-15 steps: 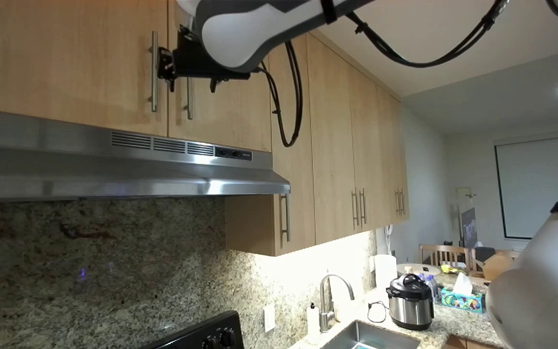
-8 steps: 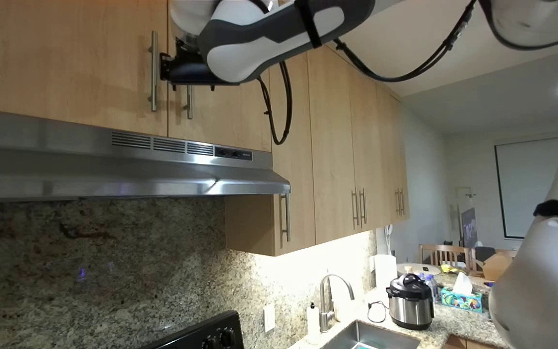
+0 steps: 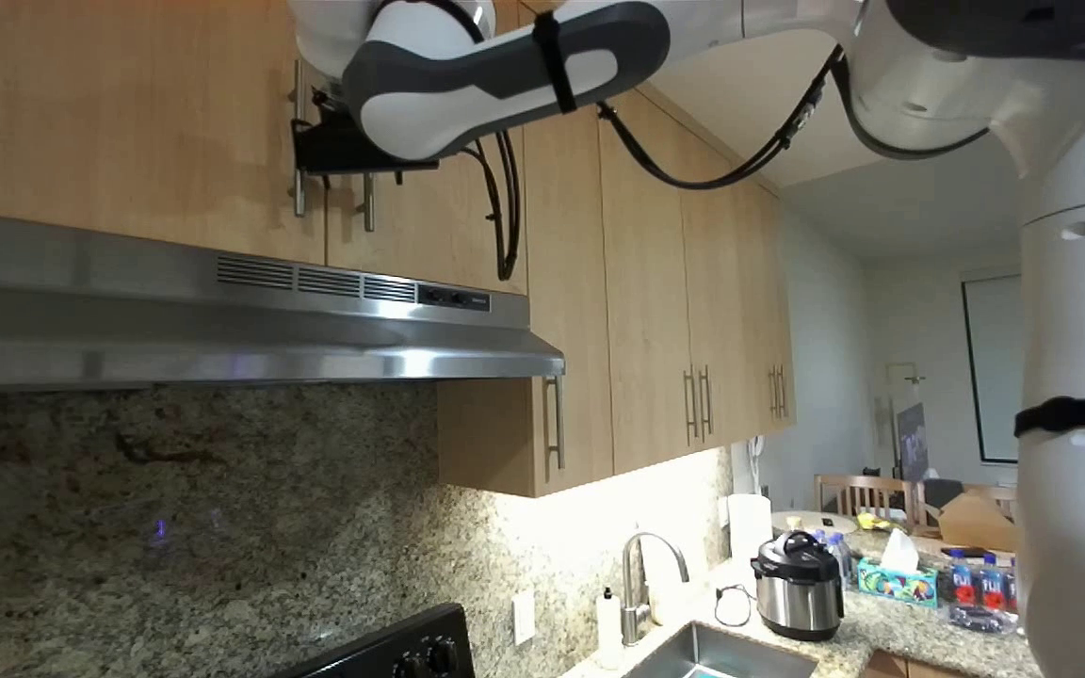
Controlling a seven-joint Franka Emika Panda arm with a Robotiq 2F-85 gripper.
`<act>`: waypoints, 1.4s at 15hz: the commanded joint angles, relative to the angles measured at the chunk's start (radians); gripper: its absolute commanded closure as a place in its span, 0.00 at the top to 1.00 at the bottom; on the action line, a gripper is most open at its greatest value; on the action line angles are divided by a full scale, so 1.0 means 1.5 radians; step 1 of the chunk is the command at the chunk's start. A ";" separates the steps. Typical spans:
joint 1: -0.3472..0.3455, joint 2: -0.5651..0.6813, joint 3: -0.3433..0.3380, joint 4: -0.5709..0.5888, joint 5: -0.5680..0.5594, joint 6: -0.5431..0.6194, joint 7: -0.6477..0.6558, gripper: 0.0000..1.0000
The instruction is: Open the top right cabinet door
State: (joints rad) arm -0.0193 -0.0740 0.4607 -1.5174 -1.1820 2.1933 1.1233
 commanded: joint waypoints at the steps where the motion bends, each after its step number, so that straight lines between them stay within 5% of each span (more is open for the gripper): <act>1: 0.074 0.052 -0.051 0.073 -0.044 -0.056 0.015 1.00; 7: 0.142 0.083 -0.096 0.142 -0.077 -0.118 0.006 1.00; 11: 0.163 0.081 -0.112 0.163 -0.034 -0.157 -0.020 1.00; 21: 0.144 0.040 -0.125 0.153 0.068 -0.221 -0.033 1.00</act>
State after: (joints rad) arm 0.2088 0.0030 0.2842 -1.2841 -1.1204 1.9114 1.1091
